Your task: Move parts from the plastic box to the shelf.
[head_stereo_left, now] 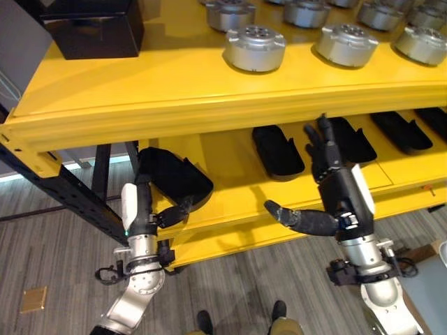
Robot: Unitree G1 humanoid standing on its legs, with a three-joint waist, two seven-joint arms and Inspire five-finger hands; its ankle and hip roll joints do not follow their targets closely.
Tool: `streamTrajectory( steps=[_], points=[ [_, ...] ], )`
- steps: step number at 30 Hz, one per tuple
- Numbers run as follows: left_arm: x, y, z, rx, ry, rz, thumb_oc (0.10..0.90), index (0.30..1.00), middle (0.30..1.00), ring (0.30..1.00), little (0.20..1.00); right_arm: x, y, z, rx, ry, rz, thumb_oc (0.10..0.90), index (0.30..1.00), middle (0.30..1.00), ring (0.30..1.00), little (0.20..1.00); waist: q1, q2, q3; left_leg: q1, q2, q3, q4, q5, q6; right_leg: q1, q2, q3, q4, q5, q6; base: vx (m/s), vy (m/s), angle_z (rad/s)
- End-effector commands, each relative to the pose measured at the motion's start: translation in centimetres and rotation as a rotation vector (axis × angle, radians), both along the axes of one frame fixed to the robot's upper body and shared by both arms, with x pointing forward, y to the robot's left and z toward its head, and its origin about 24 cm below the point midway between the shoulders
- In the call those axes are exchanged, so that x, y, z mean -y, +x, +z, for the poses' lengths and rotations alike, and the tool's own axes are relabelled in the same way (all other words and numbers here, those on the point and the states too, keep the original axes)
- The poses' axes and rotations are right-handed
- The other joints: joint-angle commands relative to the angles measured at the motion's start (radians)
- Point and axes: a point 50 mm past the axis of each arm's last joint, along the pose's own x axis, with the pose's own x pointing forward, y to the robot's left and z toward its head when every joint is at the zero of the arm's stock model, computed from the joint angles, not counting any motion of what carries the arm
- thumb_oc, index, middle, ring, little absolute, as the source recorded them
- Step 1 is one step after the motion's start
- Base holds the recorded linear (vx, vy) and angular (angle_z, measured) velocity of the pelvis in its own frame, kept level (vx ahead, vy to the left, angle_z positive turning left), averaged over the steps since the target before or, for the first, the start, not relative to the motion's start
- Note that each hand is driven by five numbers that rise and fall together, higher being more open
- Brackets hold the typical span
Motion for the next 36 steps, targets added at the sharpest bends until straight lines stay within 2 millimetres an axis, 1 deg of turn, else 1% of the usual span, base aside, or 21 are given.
streamTrajectory(
  steps=[1, 2, 3, 4, 5, 7, 8, 10, 11, 12, 17, 18, 21, 23, 25, 26, 29, 31, 34, 35, 36],
  points=[
    [1.3, 0.7, 4.2, 0.241, -0.050, -0.079, 0.900, 1.000, 1.000, 1.000, 1.000, 0.4, -0.1, 3.9, 0.241, 0.007, 0.027, 0.900, 1.000, 1.000, 1.000, 1.000, -0.006, 0.038, -0.043, 0.049, -0.004, 0.020, 0.022, -0.133, 0.024, -0.019, 0.149, 0.085, 0.044, -0.068, -0.040, 0.11, 0.027, 0.26],
    [1.5, 0.7, 4.1, 0.228, -0.056, -0.093, 0.900, 1.000, 1.000, 1.000, 1.000, 0.7, -0.3, 3.8, 0.236, 0.006, 0.013, 0.900, 1.000, 1.000, 1.000, 1.000, -0.018, 0.037, -0.047, 0.043, -0.017, -0.009, 0.023, -0.132, 0.027, -0.027, 0.173, 0.149, 0.028, -0.059, -0.050, 0.09, 0.019, 0.25],
    [1.5, 0.7, 4.1, 0.228, -0.056, -0.093, 0.900, 1.000, 1.000, 1.000, 1.000, 0.8, -0.3, 3.8, 0.235, 0.006, 0.013, 0.900, 1.000, 1.000, 1.000, 1.000, -0.018, 0.038, -0.048, 0.042, -0.016, -0.010, 0.023, -0.132, 0.027, -0.027, 0.173, 0.149, 0.027, -0.059, -0.050, 0.10, 0.005, 1.22],
    [2.0, 0.9, 3.7, 0.193, -0.080, -0.138, 0.900, 1.000, 1.000, 1.000, 1.000, 1.4, -0.8, 3.6, 0.230, 0.004, 0.001, 0.900, 1.000, 1.000, 1.000, 1.000, -0.050, 0.040, -0.052, 0.042, -0.042, -0.078, 0.015, -0.135, 0.034, -0.032, 0.208, 0.272, 0.005, -0.043, -0.061, 0.09, -0.015, 1.72],
    [2.1, 1.0, 3.5, 0.172, -0.107, -0.159, 0.900, 1.000, 1.000, 1.000, 1.000, 1.3, -0.9, 3.6, 0.232, 0.003, 0.021, 0.900, 1.000, 1.000, 1.000, 1.000, -0.052, 0.043, -0.054, 0.045, -0.043, -0.094, 0.000, -0.127, 0.032, -0.038, 0.216, 0.283, 0.003, -0.035, -0.061, 0.10, -0.022, 1.80],
    [2.5, 1.1, 3.3, 0.153, -0.175, -0.162, 0.900, 1.000, 1.000, 1.000, 1.000, 0.5, -0.7, 3.8, 0.243, -0.009, 0.081, 0.900, 1.000, 1.000, 1.000, 1.000, -0.051, 0.044, -0.057, 0.051, -0.049, -0.095, -0.008, -0.128, 0.029, -0.029, 0.214, 0.287, -0.037, -0.018, -0.059, 0.09, -0.062, 0.22],
    [2.5, 1.2, 3.2, 0.148, -0.185, -0.159, 0.900, 1.000, 1.000, 1.000, 1.000, 0.4, -0.7, 3.8, 0.245, -0.013, 0.088, 0.900, 1.000, 1.000, 1.000, 1.000, -0.049, 0.044, -0.058, 0.051, -0.049, -0.096, -0.007, -0.128, 0.029, -0.028, 0.214, 0.286, -0.039, -0.017, -0.058, 0.09, -0.070, -0.27],
    [2.7, 1.7, 3.0, 0.125, -0.244, -0.123, 0.900, 1.000, 1.000, 1.000, 1.000, -0.6, 0.1, 3.9, 0.226, -0.029, 0.152, 0.900, 1.000, 1.000, 1.000, 1.000, -0.038, 0.042, -0.059, 0.048, -0.051, -0.097, 0.002, -0.134, 0.031, -0.023, 0.211, 0.276, -0.041, -0.020, -0.061, 0.06, -0.041, -0.03],
    [2.7, 1.8, 3.0, 0.125, -0.244, -0.123, 0.900, 1.000, 1.000, 1.000, 1.000, -0.6, 0.1, 3.9, 0.226, -0.029, 0.152, 0.900, 1.000, 1.000, 1.000, 1.000, -0.038, 0.042, -0.059, 0.048, -0.051, -0.098, 0.003, -0.134, 0.031, -0.023, 0.211, 0.276, -0.041, -0.020, -0.061, 0.10, -0.062, -0.03],
    [3.0, 2.3, 2.2, 0.062, -0.293, -0.121, 0.900, 1.000, 1.000, 1.000, 1.000, -1.5, 0.8, 3.7, 0.183, -0.034, 0.195, 0.900, 1.000, 1.000, 1.000, 1.000, -0.023, 0.037, -0.060, 0.044, -0.050, -0.101, 0.010, -0.136, 0.030, -0.017, 0.208, 0.262, -0.042, -0.025, -0.066, 0.07, -0.045, -0.02],
    [3.7, 2.7, 1.2, 0.000, -0.332, -0.137, 0.900, 1.000, 1.000, 1.000, 1.000, -2.4, 1.9, 3.0, 0.124, -0.038, 0.233, 0.900, 1.000, 1.000, 1.000, 1.000, -0.005, 0.028, -0.058, 0.044, -0.046, -0.110, 0.018, -0.138, 0.029, -0.003, 0.204, 0.239, -0.045, -0.030, -0.071, 0.08, -0.058, 0.03],
    [4.2, 2.9, 0.6, -0.024, -0.350, -0.148, 0.900, 1.000, 1.000, 1.000, 1.000, -3.1, 2.3, 2.4, 0.099, -0.061, 0.244, 0.900, 1.000, 1.000, 1.000, 1.000, 0.007, 0.024, -0.059, 0.045, -0.043, -0.112, 0.017, -0.136, 0.027, 0.003, 0.203, 0.230, -0.049, -0.032, -0.073, 0.11, -0.074, 0.10],
    [4.5, 3.1, 0.5, -0.023, -0.350, -0.142, 0.900, 1.000, 1.000, 1.000, 1.000, -3.5, 2.9, 1.6, 0.039, -0.063, 0.260, 0.900, 1.000, 1.000, 1.000, 1.000, 0.012, 0.021, -0.058, 0.047, -0.040, -0.115, 0.017, -0.137, 0.026, 0.009, 0.203, 0.224, -0.051, -0.034, -0.075, 0.08, -0.052, 0.02],
    [4.7, 3.5, 0.0, -0.038, -0.362, -0.104, 0.900, 1.000, 1.000, 1.000, 1.000, -3.9, 3.7, 0.7, -0.037, -0.048, 0.275, 0.900, 1.000, 1.000, 1.000, 1.000, 0.016, 0.017, -0.056, 0.047, -0.037, -0.116, 0.022, -0.137, 0.025, 0.011, 0.204, 0.218, -0.047, -0.038, -0.078, 0.08, -0.057, 0.00],
    [4.7, 3.6, -0.1, -0.036, -0.359, -0.084, 0.900, 1.000, 1.000, 1.000, 1.000, -4.1, 3.8, 0.3, -0.056, -0.050, 0.267, 0.900, 1.000, 1.000, 1.000, 1.000, 0.017, 0.016, -0.055, 0.045, -0.035, -0.116, 0.025, -0.137, 0.025, 0.011, 0.204, 0.216, -0.046, -0.040, -0.080, 0.05, -0.047, -0.02],
    [4.8, 3.9, -0.3, -0.043, -0.369, -0.083, 0.900, 1.000, 1.000, 1.000, 1.000, -4.5, 4.1, -0.4, -0.092, -0.019, 0.273, 0.900, 1.000, 1.000, 1.000, 1.000, 0.019, 0.014, -0.048, 0.040, -0.032, -0.117, 0.034, -0.137, 0.025, 0.010, 0.206, 0.217, -0.042, -0.041, -0.083, 0.04, -0.055, 0.01],
    [5.1, 3.9, -0.3, -0.034, -0.366, -0.094, 0.900, 1.000, 1.000, 1.000, 1.000, -5.0, 3.6, -1.0, -0.102, 0.007, 0.274, 0.900, 1.000, 1.000, 1.000, 1.000, 0.018, 0.013, -0.035, 0.029, -0.027, -0.114, 0.041, -0.135, 0.026, 0.001, 0.210, 0.220, -0.035, -0.042, -0.086, 0.00, -0.049, 0.02],
    [5.4, 3.7, -0.3, -0.033, -0.352, -0.107, 0.900, 1.000, 1.000, 1.000, 1.000, -5.4, 2.9, -1.2, -0.084, -0.002, 0.283, 0.900, 1.000, 1.000, 1.000, 1.000, 0.012, 0.016, -0.019, 0.019, -0.026, -0.114, 0.045, -0.133, 0.027, -0.009, 0.213, 0.226, -0.029, -0.042, -0.087, -0.04, -0.005, 0.05],
    [5.2, 3.2, -0.4, -0.030, -0.340, -0.117, 0.900, 1.000, 1.000, 1.000, 1.000, -6.0, 1.6, -1.0, 0.015, -0.152, 0.306, 0.900, 1.000, 1.000, 1.000, 1.000, 0.003, 0.021, 0.000, 0.004, -0.029, -0.111, 0.049, -0.132, 0.028, -0.024, 0.214, 0.234, -0.024, -0.042, -0.087, -0.07, 0.018, 0.09],
    [5.0, 3.0, -0.5, -0.026, -0.330, -0.119, 0.900, 1.000, 1.000, 1.000, 1.000, -6.1, 1.0, -1.0, 0.066, -0.259, 0.302, 0.900, 1.000, 1.000, 1.000, 1.000, 0.000, 0.022, 0.006, 0.000, -0.031, -0.110, 0.051, -0.132, 0.029, -0.028, 0.213, 0.237, -0.024, -0.041, -0.085, -0.07, 0.022, 0.08],
    [5.0, 2.9, -0.5, -0.029, -0.324, -0.122, 0.900, 1.000, 1.000, 1.000, 1.000, -6.2, 0.9, -1.1, 0.081, -0.285, 0.301, 0.900, 1.000, 1.000, 1.000, 1.000, 0.000, 0.022, 0.008, -0.002, -0.031, -0.109, 0.052, -0.132, 0.029, -0.029, 0.213, 0.239, -0.024, -0.040, -0.085, -0.06, 0.021, 0.08]
  ],
)
